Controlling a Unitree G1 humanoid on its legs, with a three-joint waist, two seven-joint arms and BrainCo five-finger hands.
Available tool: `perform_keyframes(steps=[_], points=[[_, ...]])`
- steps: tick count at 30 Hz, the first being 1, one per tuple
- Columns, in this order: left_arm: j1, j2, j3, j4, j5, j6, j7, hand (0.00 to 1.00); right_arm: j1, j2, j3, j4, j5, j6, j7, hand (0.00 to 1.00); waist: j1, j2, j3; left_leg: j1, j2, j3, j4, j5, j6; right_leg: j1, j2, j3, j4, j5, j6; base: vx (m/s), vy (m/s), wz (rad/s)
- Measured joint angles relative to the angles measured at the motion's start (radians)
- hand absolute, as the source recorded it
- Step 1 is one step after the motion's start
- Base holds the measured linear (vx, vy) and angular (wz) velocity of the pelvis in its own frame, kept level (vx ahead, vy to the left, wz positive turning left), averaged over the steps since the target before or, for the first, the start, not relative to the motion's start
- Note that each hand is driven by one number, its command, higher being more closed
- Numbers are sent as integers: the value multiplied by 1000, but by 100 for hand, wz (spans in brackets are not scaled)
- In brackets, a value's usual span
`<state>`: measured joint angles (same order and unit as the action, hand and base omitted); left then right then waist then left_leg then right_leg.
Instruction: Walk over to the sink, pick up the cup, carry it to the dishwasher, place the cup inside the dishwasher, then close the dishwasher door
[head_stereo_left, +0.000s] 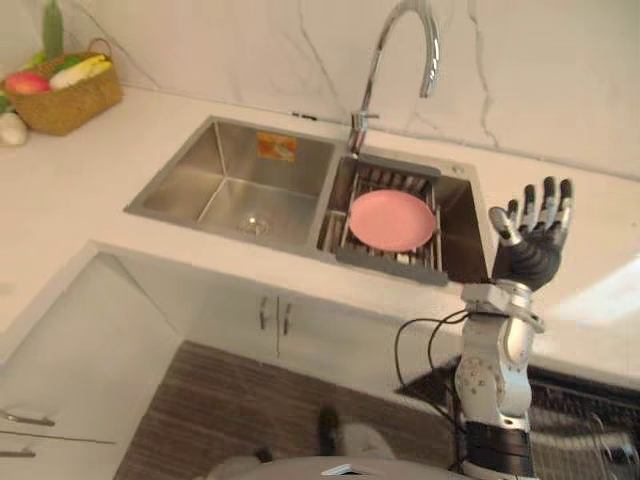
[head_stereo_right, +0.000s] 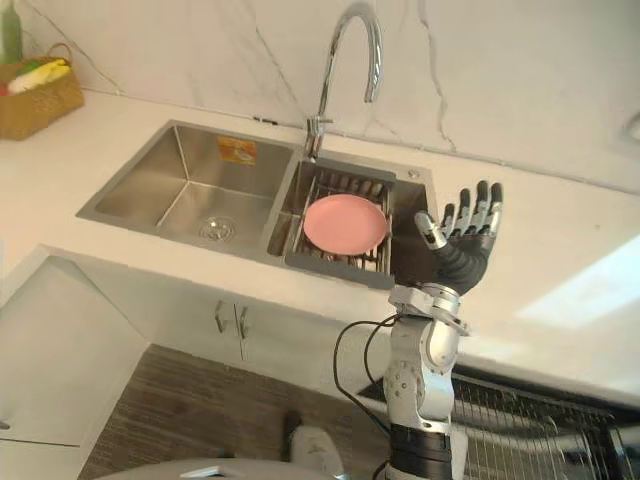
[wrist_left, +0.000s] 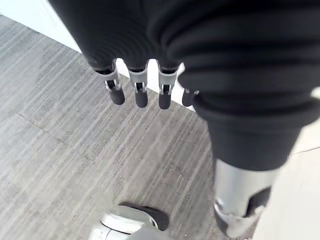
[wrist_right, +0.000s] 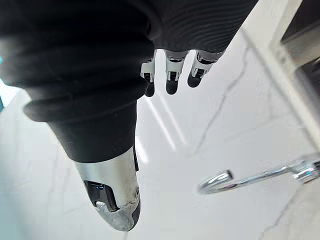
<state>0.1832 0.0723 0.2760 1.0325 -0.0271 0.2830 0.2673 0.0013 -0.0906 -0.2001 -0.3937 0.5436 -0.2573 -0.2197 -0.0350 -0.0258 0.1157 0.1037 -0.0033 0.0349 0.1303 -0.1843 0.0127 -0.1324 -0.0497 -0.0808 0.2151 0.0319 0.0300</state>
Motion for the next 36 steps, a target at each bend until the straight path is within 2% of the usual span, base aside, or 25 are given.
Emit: perform_keyframes(steps=[4, 7, 10, 11, 12, 13, 14, 15, 16, 17, 18, 19, 20, 21, 22, 23, 24, 25, 26, 28, 29, 32, 33, 34, 36], points=[[6, -38, 7, -5, 12, -10, -5, 0, 15, -1, 0, -50, 0, -1, 1, 0, -2, 42, -11, 31, 68, 85, -14, -1, -39, 32, 48, -18, -28, -17, -26, 185, -173, 4], [7, -42, 35, -4, 10, -9, -8, 0, 16, -1, 1, -67, 1, -1, 2, 0, -3, 41, -8, 58, 85, 104, -45, -1, -51, 45, 72, -8, -34, -40, -29, 40, -84, -16], [5, -35, 29, 3, 11, -11, -9, 0, 34, -11, 3, -65, 4, -1, 22, 0, -14, 41, -23, 76, 100, 102, -37, -35, -60, 48, 91, -8, -12, -74, -46, 10, -45, -10], [6, -34, 25, 13, 11, -10, -9, 0, 43, -32, 5, -60, 18, 0, 42, 0, -24, 57, -34, 70, 112, 103, -28, -48, -62, 47, 99, -14, -10, -83, -51, 62, -39, -7], [9, -34, 24, 18, 11, -10, -8, 0, 54, -48, 10, -56, 25, 1, 51, 0, -27, 61, -40, 71, 120, 107, -27, -53, -67, 50, 110, -17, -14, -89, -57, 148, -36, 1], [12, -30, 30, 43, 12, -14, -6, 0, 66, -65, 24, -38, 47, 1, 83, 0, -29, 47, -41, 45, 134, 119, 116, -83, -70, 65, 113, -16, -17, -109, -69, 150, 1, 7], [-12, -16, 34, 54, 11, -14, -1, 0, 70, -64, 30, 7, 64, 7, 106, 0, -33, 45, -14, -100, 172, 125, 442, -87, -65, 79, 117, -20, -5, -126, -83, 155, -40, -3], [-15, -19, 29, 45, 11, -16, 6, 0, 71, -68, 36, 27, 73, 21, 116, 0, -28, 45, -9, -156, 191, 119, 577, -49, -55, 95, 122, -15, -7, -130, -89, 158, -12, -23], [-9, -26, 27, 44, 18, -21, 12, 0, 79, -60, 45, 40, 79, 46, 138, 0, -17, 51, 3, -228, 219, 90, 766, 52, -57, 148, 133, -4, -24, -131, -95, 217, -4, -49], [5, -34, 24, 47, 34, -20, 11, 0, 83, -41, 43, 64, 78, 46, 152, 0, -5, 58, 19, -267, 225, 67, 877, 93, -69, 189, 139, 27, -29, -138, -104, 234, 68, -53], [13, -37, 13, 47, 37, -19, 9, 0, 83, -34, 42, 85, 77, 44, 152, 0, 0, 62, 20, -275, 223, 61, 896, 71, -66, 201, 138, 45, -24, -143, -107, 227, 97, -70], [21, -39, -8, 45, 51, -18, 8, 0, 76, -32, 45, 135, 76, 43, 150, 0, 9, 63, 20, -292, 214, 69, 873, 27, -68, 211, 132, 84, -25, -149, -105, 216, 101, -96], [32, -38, -12, 46, 63, -17, 6, 0, 69, -32, 45, 174, 62, 45, 139, 0, 25, 54, 24, -298, 195, 71, 766, -11, -68, 217, 117, 130, -31, -151, -101, 229, 106, -101], [37, -38, -13, 46, 69, -17, 4, 0, 66, -32, 54, 182, 42, 48, 122, 0, 27, 48, 27, -294, 181, 65, 688, -22, -68, 219, 107, 149, -35, -151, -99, 237, 127, -99], [47, -38, -14, 46, 71, -12, -6, 0, 61, -36, 64, 182, 6, 48, 89, 0, 25, 42, 30, -285, 147, 29, 509, -28, -74, 215, 90, 182, -38, -152, -82, 193, 123, -73], [51, -39, -14, 46, 70, -8, -12, 0, 56, -40, 69, 183, -3, 48, 74, 0, 24, 42, 30, -270, 131, 6, 420, -21, -81, 209, 85, 199, -38, -152, -71, 199, 185, -99], [62, -45, -16, 44, 68, -1, -13, 0, 39, -52, 72, 184, -5, 49, 42, 0, 23, 53, 30, -239, 124, -25, 256, 48, -95, 201, 87, 238, -33, -154, -45, 185, 230, -101], [70, -52, -24, 45, 66, 7, -15, 0, 26, -66, 67, 184, -16, 51, 9, 0, 18, 78, 24, -198, 135, -33, 161, 139, -121, 201, 101, 266, -35, -164, -26, 238, 311, -86], [76, -52, -27, 45, 63, 11, -17, 0, 25, -70, 60, 182, -23, 54, -6, 0, 8, 84, 17, -175, 139, -29, 116, 120, -125, 200, 99, 270, -37, -171, -15, 211, 273, -47], [55, -1, -43, 34, 50, 16, -22, 0, 27, -53, 32, 172, -22, 65, -22, 0, -1, 22, 11, -124, 87, 33, -10, 165, -98, 176, 33, 260, -41, -175, 17, 171, 204, -35], [47, 8, -43, 34, 50, 21, -21, 0, 27, -54, 20, 166, -21, 65, -19, 0, -10, 9, 6, -117, 72, 46, -41, 176, -86, 174, 15, 256, -54, -170, 25, 150, 160, -30], [25, 6, -43, 29, 53, 21, -25, 0, 27, -53, -12, 166, -20, 65, 16, 0, -25, 4, 3, -81, 37, 69, -92, 187, -71, 203, -18, 238, -104, -144, 58, 126, 130, -16], [25, 6, -43, 29, 52, 20, -25, 0, 28, -53, -11, 166, -21, 65, 22, 0, -26, 5, 3, -70, 34, 73, -100, 187, -71, 205, -21, 231, -109, -141, 57, 57, 72, -13], [22, 19, -43, 38, 29, 0, -17, 0, 40, -53, -10, 164, 21, 65, 134, 0, -25, -7, -7, -34, 28, 63, -207, 249, -52, 209, -32, 146, -165, -108, 69, 17, 26, -5], [22, 19, -43, 38, 29, 0, -17, 0, 40, -53, -10, 164, 21, 65, 134, 0, -25, -7, -7, -34, 28, 63, -207, 249, -52, 209, -32, 146, -165, -108, 69, 0, 0, 0]])
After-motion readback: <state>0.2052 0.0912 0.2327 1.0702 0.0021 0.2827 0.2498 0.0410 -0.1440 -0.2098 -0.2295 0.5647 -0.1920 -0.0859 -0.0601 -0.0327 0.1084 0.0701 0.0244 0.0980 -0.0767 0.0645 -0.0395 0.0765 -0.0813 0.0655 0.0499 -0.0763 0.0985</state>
